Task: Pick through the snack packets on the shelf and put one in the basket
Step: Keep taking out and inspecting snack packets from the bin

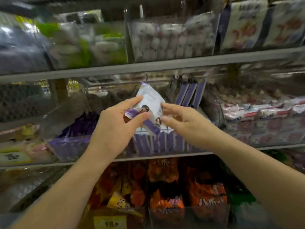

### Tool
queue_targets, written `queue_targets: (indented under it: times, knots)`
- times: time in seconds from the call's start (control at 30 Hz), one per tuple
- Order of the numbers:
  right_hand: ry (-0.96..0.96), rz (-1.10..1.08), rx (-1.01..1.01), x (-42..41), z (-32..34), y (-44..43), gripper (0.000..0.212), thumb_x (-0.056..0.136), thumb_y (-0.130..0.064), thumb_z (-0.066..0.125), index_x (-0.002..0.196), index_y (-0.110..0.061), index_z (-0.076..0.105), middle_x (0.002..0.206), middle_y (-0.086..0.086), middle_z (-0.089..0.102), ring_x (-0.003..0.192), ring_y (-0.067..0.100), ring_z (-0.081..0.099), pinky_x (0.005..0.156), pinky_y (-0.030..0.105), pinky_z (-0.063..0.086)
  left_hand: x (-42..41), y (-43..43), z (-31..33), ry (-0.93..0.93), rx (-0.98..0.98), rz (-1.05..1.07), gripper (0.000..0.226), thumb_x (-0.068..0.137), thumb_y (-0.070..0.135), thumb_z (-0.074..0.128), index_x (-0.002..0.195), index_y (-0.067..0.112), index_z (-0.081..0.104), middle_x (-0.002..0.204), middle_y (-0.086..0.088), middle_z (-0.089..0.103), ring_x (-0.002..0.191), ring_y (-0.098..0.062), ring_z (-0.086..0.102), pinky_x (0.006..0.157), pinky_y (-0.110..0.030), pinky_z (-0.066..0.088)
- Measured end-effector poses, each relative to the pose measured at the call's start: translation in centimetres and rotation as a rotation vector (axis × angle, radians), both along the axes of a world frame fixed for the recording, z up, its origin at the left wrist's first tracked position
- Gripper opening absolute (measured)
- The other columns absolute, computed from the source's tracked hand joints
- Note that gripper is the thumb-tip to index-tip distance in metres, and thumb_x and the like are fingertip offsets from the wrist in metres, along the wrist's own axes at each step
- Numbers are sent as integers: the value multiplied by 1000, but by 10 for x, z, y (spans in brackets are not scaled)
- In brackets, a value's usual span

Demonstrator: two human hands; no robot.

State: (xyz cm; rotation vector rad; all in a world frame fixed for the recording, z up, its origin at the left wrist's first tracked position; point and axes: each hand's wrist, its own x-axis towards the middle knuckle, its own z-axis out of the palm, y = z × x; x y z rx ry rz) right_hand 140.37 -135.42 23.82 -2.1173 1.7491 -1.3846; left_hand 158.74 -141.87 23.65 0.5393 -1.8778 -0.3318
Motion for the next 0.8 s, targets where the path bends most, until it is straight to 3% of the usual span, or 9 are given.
queue_targets:
  times: [0.1,0.13,0.23,0.33,0.43,0.53,0.67,0.8]
  knots:
    - [194,-41,66,-11,27,-28,44,98,-29,54,141,-23,49,136,-4,59,122,10,55,104,26,41,-7,-31,21,-68,-83,160,49,83,28,75,129,20,63,127,6,64,112,6,53,88,4,33]
    - [253,-80,60,-15,34,-37,42,97,-29,56,138,-24,52,132,-4,61,119,11,57,99,23,41,-11,-41,27,-102,-119,206,49,83,29,75,130,21,62,127,4,65,116,0,55,89,0,34]
    - [423,-211,9,-32,49,-60,36,95,-28,56,130,-23,60,124,1,67,114,18,60,93,26,46,-23,-67,42,-260,-175,385,48,87,43,67,133,34,58,124,-1,68,118,-24,60,89,-31,48]
    - [641,-319,23,-49,59,-81,36,91,-23,54,126,-25,62,121,5,67,113,26,61,91,42,52,-33,-92,54,-419,-164,556,45,90,54,57,134,45,53,117,0,71,110,-28,63,79,-35,50]
    - [774,-353,88,-62,66,-100,35,90,-21,55,123,-28,63,118,7,67,106,28,62,84,35,52,-44,-118,67,-522,-179,646,34,92,55,52,124,44,58,110,3,71,104,-26,65,76,-34,50]
    - [851,-364,181,-65,71,-121,26,94,-20,51,115,-25,66,113,8,66,93,26,60,70,28,41,-56,-144,78,-581,-74,593,35,94,49,54,126,36,58,117,1,68,105,-25,64,86,-35,53]
    - [887,-297,293,-62,74,-146,21,95,-21,51,108,-16,68,107,9,66,89,29,61,68,30,40,-70,-168,90,-711,1,524,34,93,45,57,125,34,60,123,3,65,111,-24,61,94,-38,50]
    - [873,-221,314,-61,79,-152,20,93,-25,56,102,-13,70,94,6,66,79,23,58,68,30,43,-75,-176,97,-773,-91,517,20,88,42,64,103,29,61,117,2,65,109,-23,61,85,-33,49]
